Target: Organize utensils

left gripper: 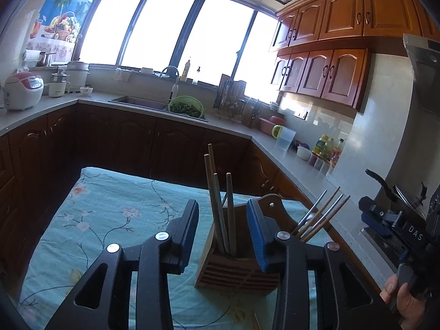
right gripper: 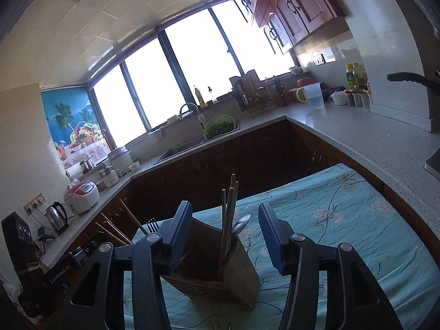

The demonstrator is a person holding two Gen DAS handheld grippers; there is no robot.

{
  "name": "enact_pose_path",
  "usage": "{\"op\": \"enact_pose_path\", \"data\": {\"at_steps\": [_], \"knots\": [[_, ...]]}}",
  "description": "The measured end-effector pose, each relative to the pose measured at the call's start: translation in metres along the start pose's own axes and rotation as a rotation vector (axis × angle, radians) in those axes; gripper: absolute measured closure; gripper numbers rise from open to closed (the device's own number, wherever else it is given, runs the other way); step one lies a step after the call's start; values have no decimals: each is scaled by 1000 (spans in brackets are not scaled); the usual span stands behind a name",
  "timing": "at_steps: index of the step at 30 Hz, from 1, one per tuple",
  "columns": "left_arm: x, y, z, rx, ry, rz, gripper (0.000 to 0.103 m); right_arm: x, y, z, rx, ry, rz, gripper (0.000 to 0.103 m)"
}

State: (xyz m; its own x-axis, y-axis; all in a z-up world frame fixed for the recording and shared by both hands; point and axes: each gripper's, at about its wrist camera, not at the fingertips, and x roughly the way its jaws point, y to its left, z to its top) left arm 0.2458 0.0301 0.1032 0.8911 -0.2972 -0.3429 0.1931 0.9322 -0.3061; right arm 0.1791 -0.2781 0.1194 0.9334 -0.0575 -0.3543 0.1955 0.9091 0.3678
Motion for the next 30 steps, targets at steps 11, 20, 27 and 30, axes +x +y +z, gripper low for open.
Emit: {"op": "enact_pose_path", "data": {"at_steps": [11, 20, 27, 30], "knots": [[-65, 23, -63, -80, 51, 96, 26, -44, 1, -66, -28, 51, 18, 8], [-124, 30, -93, -116, 93, 120, 19, -79, -2, -116, -16, 103, 23, 4], [-155, 24, -111, -82, 137, 116, 19, -100, -7, -137, -19, 134, 30, 4], [-167, 22, -115, -75, 137, 120, 18, -108, -6, -145, -30, 138, 22, 4]]}}
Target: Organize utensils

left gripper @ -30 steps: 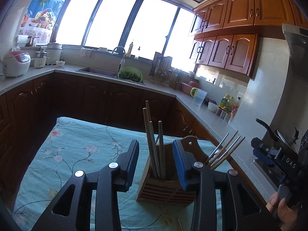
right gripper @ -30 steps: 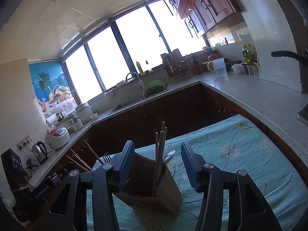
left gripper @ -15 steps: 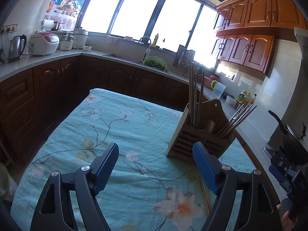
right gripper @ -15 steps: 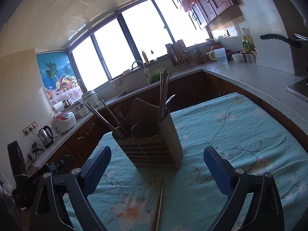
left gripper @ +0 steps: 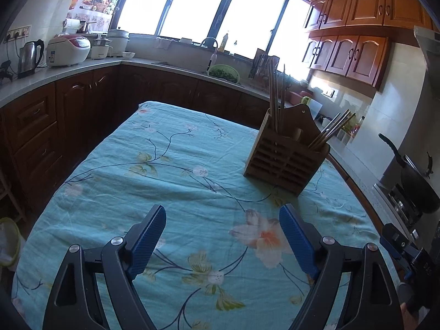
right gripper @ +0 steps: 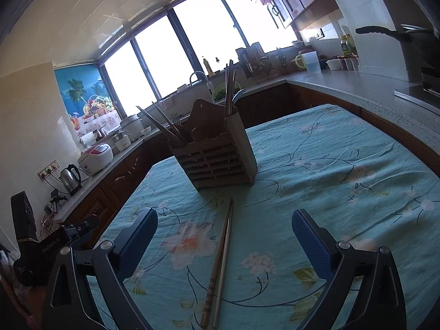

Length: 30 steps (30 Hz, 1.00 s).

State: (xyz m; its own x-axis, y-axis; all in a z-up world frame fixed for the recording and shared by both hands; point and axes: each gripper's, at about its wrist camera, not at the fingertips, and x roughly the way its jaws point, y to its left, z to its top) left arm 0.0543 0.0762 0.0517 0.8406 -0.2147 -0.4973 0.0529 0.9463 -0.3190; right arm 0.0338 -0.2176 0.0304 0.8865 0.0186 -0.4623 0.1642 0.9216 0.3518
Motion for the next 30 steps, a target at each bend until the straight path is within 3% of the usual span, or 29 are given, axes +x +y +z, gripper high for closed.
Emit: {"op": "enact_pose_path", "data": {"at_steps": [10, 14, 16, 22, 30], "knots": [[-31, -14, -5, 54, -28, -2, 18, -27, 11, -3, -53, -45, 0, 4], [-53, -21, -7, 96, -97, 5, 16, -52, 24, 4, -122, -128, -24, 1], [-66, -24, -12, 117, -139, 20, 1, -68, 32, 4, -168, -195, -54, 0], [-87, -28, -41, 166, -211, 58, 1, -96, 46, -20, -298, -349, -129, 0], [-96, -33, -78, 254, -246, 111, 1, -82, 40, -54, -307, -251, -140, 0]]}}
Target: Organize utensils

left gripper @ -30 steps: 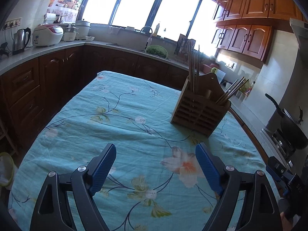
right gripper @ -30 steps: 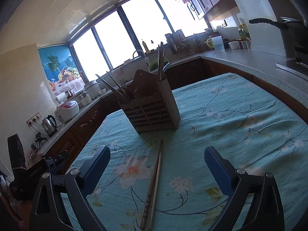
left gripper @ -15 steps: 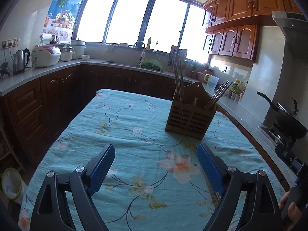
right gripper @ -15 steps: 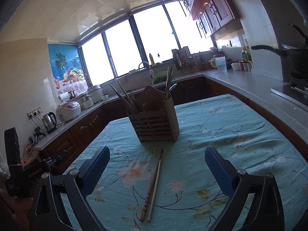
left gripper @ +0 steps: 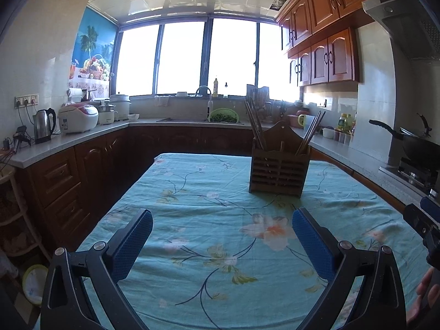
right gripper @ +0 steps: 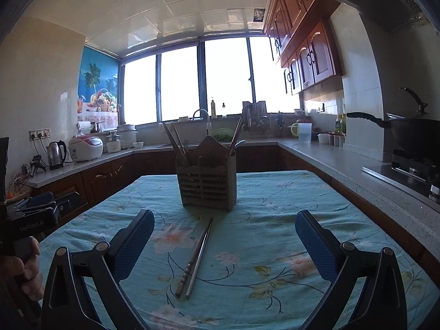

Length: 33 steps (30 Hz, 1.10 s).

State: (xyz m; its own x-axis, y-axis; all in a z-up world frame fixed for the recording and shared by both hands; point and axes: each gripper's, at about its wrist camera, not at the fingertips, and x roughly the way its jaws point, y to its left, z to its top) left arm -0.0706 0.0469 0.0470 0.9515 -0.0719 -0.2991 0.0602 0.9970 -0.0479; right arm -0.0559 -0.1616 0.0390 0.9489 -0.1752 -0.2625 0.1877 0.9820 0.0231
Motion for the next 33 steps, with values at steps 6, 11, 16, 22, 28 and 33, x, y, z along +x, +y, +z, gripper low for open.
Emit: {"op": "enact_pose_path", "data": {"at_steps": [6, 11, 16, 22, 28, 33], "knots": [[-2, -3, -10, 14, 34, 9, 1, -2, -3, -8, 2, 26, -8, 0], [-5, -2, -5, 17, 33, 15, 1, -4, -10, -11, 30, 34, -16, 0], [-4, 0, -11, 28, 31, 22, 1, -9, -14, -16, 39, 31, -26, 0], [-6, -2, -16, 46, 20, 28, 1, -10, -13, -19, 34, 29, -31, 0], [-5, 2, -20, 40, 19, 30, 1, -12, -13, -20, 39, 20, -33, 0], [-3, 4, -21, 41, 23, 33, 1, -12, -12, -21, 36, 16, -30, 0]]}}
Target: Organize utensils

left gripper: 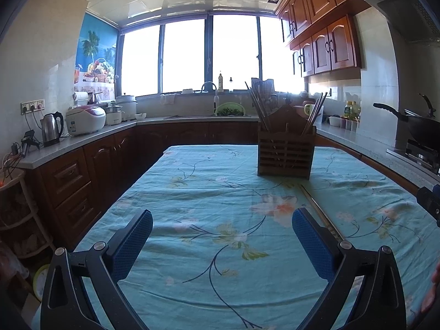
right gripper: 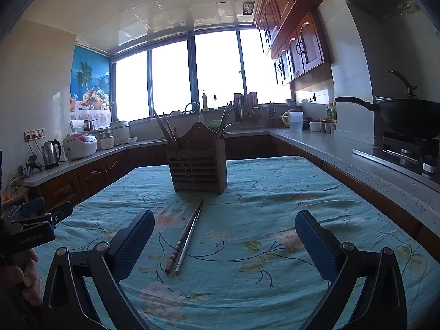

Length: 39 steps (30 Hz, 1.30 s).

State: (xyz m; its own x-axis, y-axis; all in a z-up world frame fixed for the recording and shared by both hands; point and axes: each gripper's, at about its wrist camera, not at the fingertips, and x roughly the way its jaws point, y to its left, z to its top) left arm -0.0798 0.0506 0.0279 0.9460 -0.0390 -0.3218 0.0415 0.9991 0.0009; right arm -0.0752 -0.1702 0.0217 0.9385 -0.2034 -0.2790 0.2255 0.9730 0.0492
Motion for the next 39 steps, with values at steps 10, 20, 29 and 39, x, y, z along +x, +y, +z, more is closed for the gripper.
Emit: {"op": "enact_pose_path", "data": {"at_steps": [10, 20, 29, 39], "knots": [[1, 1, -2, 6, -9, 10, 1, 1, 0, 1, 1, -5, 8, 0], [1, 0, -4, 13, -18, 8, 1, 0, 0, 2, -2, -11, 14, 0], [1, -2, -3, 12, -13, 13, 1, 0, 0, 2, 1, -9, 14, 0], [1, -5, -3, 20, -8, 9, 1, 1, 0, 3, 5, -5, 12, 0]]}}
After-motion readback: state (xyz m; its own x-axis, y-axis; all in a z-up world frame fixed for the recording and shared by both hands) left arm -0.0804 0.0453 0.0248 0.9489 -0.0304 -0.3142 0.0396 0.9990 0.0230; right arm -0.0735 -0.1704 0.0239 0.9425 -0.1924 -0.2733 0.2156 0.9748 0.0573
